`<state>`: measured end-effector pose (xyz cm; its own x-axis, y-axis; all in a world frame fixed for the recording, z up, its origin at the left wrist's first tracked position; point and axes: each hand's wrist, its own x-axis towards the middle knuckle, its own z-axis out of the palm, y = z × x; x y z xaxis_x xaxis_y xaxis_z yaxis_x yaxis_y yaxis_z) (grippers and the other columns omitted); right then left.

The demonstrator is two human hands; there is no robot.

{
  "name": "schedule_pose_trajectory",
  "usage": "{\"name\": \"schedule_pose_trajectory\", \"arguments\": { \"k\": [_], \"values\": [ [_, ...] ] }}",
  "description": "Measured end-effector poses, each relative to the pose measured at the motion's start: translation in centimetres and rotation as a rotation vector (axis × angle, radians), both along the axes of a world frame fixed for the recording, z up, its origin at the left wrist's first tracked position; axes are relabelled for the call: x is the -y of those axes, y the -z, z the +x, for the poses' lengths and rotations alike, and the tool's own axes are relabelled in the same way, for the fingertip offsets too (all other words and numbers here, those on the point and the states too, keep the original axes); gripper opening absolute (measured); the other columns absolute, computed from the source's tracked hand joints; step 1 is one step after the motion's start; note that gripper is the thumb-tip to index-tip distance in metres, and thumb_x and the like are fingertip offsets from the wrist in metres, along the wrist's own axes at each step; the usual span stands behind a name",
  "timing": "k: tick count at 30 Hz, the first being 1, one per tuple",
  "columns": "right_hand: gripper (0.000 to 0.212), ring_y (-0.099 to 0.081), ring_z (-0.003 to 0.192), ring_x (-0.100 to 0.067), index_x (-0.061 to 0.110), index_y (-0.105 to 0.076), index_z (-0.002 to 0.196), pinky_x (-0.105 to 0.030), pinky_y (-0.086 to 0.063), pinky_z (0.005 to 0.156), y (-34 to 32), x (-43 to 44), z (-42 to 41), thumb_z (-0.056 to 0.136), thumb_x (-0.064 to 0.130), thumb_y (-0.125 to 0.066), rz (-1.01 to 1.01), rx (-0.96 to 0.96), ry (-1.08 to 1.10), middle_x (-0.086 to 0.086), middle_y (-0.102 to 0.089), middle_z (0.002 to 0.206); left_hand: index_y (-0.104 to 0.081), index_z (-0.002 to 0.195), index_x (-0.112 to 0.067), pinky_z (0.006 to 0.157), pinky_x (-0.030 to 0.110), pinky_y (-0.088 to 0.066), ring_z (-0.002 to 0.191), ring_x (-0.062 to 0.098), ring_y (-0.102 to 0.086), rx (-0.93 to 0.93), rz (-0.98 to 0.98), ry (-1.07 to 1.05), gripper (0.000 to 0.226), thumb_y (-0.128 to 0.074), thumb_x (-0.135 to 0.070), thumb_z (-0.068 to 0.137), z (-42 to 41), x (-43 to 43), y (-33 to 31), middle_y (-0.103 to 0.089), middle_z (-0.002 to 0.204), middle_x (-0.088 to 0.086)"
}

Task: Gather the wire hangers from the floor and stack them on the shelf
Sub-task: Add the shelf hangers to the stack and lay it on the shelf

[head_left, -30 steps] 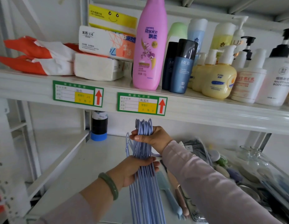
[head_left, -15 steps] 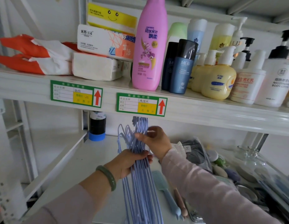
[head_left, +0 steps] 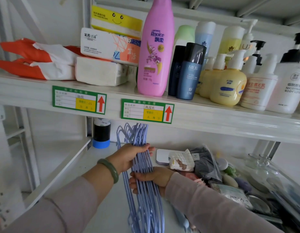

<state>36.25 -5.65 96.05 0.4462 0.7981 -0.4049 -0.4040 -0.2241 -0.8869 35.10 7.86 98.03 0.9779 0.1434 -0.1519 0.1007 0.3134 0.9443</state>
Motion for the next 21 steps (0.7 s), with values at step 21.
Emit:
{"name": "schedule_pose_trajectory", "arguments": {
  "k": [21],
  "values": [
    [0.027, -0.068, 0.061, -0.014, 0.012, -0.068, 0.084, -0.027, -0.054, 0.064, 0.6, -1.0, 0.6, 0.061, 0.026, -0.075, -0.347, 0.646, 0.145, -0.001, -0.072, 0.072, -0.060, 0.083, 0.000, 0.073, 0.035, -0.056, 0.071, 0.020, -0.068, -0.034, -0.031, -0.069, 0.012, -0.052, 0.002, 0.090, 0.4, 1.3, 0.4, -0.069, 0.082, 0.012]
  ]
}}
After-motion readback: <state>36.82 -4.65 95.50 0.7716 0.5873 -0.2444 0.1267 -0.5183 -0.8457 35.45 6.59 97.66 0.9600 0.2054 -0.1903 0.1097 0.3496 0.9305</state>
